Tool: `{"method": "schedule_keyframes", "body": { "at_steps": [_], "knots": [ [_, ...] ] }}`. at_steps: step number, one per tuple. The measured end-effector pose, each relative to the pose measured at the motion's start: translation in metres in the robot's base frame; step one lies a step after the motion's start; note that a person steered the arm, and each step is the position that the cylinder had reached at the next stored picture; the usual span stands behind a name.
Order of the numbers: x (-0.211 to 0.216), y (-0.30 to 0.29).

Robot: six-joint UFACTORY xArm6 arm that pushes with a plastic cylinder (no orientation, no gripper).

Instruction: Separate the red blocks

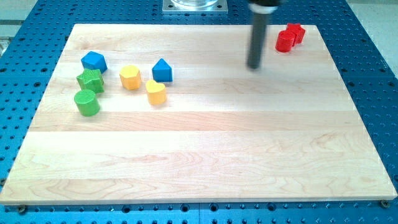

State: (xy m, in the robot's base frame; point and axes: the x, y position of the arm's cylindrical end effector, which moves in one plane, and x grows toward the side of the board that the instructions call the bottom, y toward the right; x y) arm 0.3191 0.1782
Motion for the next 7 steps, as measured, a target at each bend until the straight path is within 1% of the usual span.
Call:
{"method": "schedule_keyframes", "body": {
  "at_steps": [1, 2, 3, 5, 6, 7],
  "knots": [
    [-0.046, 0.101],
    [-0.088, 0.109],
    [-0.088, 0.063],
    [-0.088, -0.07],
    [-0.093, -0.072],
    [-0.09, 0.0]
  ]
}}
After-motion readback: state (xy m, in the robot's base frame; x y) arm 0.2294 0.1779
